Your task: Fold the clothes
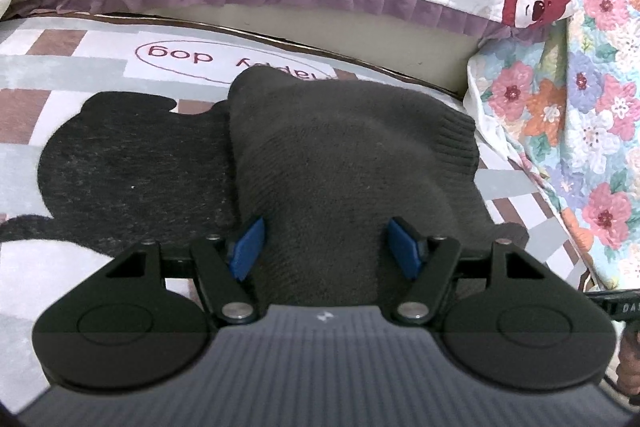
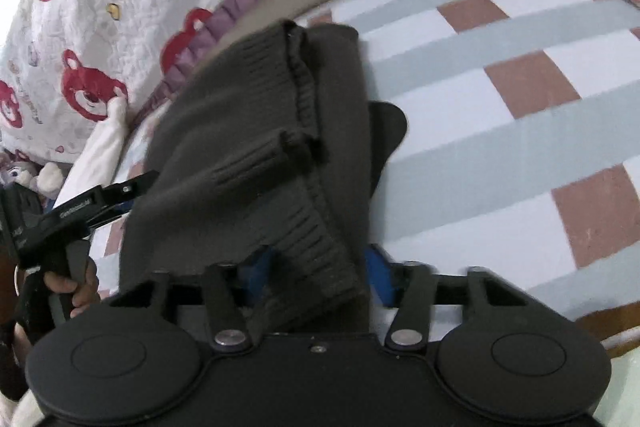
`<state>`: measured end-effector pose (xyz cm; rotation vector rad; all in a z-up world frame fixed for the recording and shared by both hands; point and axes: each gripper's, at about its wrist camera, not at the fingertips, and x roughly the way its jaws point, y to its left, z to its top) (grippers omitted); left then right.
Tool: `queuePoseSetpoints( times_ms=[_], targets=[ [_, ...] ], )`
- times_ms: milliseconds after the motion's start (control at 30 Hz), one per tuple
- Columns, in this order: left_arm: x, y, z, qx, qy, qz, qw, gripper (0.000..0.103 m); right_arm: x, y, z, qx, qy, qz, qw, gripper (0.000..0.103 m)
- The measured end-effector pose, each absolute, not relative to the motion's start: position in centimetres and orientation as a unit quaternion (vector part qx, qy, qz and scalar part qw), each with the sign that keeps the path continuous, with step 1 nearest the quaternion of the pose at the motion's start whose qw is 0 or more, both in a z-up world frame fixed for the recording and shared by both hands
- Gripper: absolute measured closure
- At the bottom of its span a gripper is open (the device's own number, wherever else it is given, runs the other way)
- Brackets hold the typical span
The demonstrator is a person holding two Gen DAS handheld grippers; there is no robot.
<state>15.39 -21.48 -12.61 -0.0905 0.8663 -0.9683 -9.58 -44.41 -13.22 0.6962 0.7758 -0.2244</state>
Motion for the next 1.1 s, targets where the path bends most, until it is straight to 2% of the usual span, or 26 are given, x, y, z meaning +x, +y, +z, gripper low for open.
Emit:
queuePoseSetpoints(
  times_ms=[33,167,233,300,433,500,567,600,633,700,800,900,933,1100],
  targets=[
    [15.4,-21.4,-12.5,-0.04,0.405,-0.449,0.796,0.036,-9.8,-43.7,-12.7,0.316,0.361,-0.101,0.871,0.089],
    [15.9,-20.9,-11.2,-0.054,0.406,-0.452,0.792,0.035,-12.1,-42.1,-9.6,0.326,0.358,-0.067,0.872,0.092],
    [15.9,-20.9,-10.9,-0.058,0.403,-0.458,0.79,0.035,-12.9,-41.5,-9.0,0.297,0.402,-0.089,0.862,0.093],
    [15.7,-21.2,-10.9,-0.053,0.404,-0.463,0.787,0.035,-13.1,-41.4,-9.7,0.286,0.416,-0.093,0.858,0.096],
    [14.7,-22.4,-11.3,0.009,0.405,-0.45,0.795,0.033,-13.2,-41.1,-11.1,0.267,0.443,-0.101,0.85,0.096],
    [14.6,-22.4,-11.1,0.012,0.403,-0.45,0.797,0.033,-13.2,-41.4,-11.0,0.256,0.445,-0.107,0.851,0.089],
    [14.8,-22.1,-10.8,-0.007,0.401,-0.454,0.796,0.033,-13.0,-42.6,-9.3,0.258,0.421,-0.123,0.861,0.089],
    [14.8,-22.0,-10.6,-0.017,0.399,-0.456,0.795,0.033,-12.8,-43.5,-8.5,0.262,0.404,-0.134,0.866,0.077],
    [14.9,-21.8,-10.4,-0.027,0.392,-0.46,0.797,0.033,-11.8,-44.5,-8.7,0.28,0.398,-0.133,0.863,0.057],
    [15.0,-21.4,-9.9,-0.043,0.378,-0.467,0.798,0.035,-9.7,-46.5,-9.3,0.318,0.389,-0.13,0.855,0.048],
    [14.8,-21.4,-9.4,-0.046,0.359,-0.474,0.803,0.04,-6.6,-49.5,-10.3,0.374,0.374,-0.123,0.84,0.048],
    [14.8,-21.6,-9.4,-0.043,0.363,-0.47,0.803,0.053,-3.5,-52.6,-11.2,0.428,0.358,-0.117,0.821,0.048],
    [14.8,-21.7,-9.4,-0.041,0.365,-0.469,0.804,0.061,-2.5,-53.6,-11.6,0.446,0.352,-0.114,0.815,0.047],
    [14.8,-21.9,-9.8,-0.025,0.367,-0.467,0.804,0.063,2.7,-58.6,-13.1,0.532,0.322,-0.102,0.776,0.046]
  ],
)
